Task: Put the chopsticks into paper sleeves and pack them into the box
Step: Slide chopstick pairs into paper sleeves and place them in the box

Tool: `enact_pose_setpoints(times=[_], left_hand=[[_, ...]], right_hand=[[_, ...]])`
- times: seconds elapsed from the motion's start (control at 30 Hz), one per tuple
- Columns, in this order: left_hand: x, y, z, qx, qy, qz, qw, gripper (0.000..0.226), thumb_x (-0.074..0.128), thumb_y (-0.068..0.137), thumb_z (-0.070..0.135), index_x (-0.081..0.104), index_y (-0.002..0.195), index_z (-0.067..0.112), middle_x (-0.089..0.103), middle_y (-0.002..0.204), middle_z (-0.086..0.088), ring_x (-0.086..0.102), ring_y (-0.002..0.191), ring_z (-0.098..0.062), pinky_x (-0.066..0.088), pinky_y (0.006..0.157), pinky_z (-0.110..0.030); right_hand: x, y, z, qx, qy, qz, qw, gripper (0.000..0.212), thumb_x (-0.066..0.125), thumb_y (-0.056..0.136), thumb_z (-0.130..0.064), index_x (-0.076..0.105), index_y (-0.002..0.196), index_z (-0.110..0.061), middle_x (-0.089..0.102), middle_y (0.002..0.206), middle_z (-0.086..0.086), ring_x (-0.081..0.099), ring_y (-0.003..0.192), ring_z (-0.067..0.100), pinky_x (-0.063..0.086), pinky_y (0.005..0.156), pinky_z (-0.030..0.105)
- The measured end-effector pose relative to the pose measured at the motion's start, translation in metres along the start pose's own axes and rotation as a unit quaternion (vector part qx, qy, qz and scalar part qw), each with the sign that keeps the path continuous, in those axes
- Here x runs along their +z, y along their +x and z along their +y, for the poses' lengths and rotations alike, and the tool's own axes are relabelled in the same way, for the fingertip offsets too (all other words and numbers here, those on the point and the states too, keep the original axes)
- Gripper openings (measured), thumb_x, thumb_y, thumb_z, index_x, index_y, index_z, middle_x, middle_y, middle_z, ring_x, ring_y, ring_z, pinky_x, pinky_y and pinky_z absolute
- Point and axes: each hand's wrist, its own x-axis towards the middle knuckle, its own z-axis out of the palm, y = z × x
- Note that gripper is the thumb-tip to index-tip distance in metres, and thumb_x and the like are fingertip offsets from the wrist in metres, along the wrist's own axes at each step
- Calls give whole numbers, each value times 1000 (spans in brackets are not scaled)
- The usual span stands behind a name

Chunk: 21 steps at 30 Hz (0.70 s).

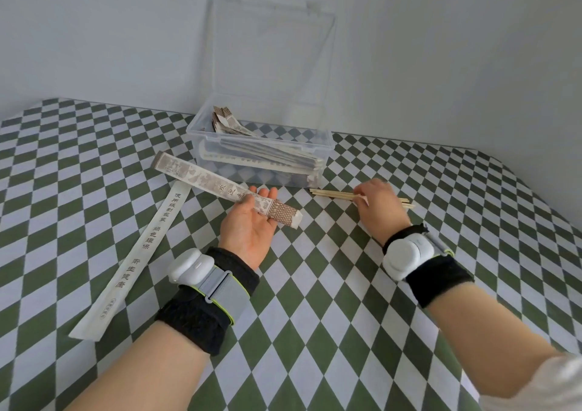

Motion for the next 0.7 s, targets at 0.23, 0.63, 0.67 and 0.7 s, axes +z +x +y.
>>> enact_pose_setpoints(times=[0.23, 0.63, 0.67, 0.7], left_hand=[[2, 0, 0, -5, -5, 16, 1000, 15, 36, 101, 12, 51, 97, 9, 56, 92, -8, 60, 94, -21, 47, 77, -39], [3, -1, 2, -2, -1, 19, 1000, 14, 37, 101, 13, 51, 100, 10, 56, 94, -9, 61, 95, -23, 46, 83, -41], [3, -2, 2, -1, 0, 19, 1000, 14, 37, 101, 13, 51, 100, 10, 56, 94, -8, 61, 95, -22, 45, 85, -42], [3, -2, 2, 1, 0, 18, 1000, 15, 36, 101, 13, 50, 99, 10, 56, 94, -8, 60, 95, -22, 45, 85, -42]], right_hand=[[-7, 13, 15, -12, -77, -59, 995, 18, 47, 93, -16, 62, 102, -15, 55, 100, 3, 48, 96, 20, 44, 85, 34], [-18, 1, -2, -22, -63, -177, 982, 11, 56, 89, -25, 61, 98, -21, 60, 98, -2, 54, 88, 15, 49, 81, 30], [-18, 1, -3, -13, -56, -188, 980, 11, 56, 89, -25, 59, 98, -21, 60, 99, -1, 55, 89, 16, 48, 81, 28], [-19, 1, -4, -4, -50, -199, 979, 12, 56, 89, -24, 58, 100, -21, 60, 101, -1, 55, 90, 16, 47, 81, 27]])
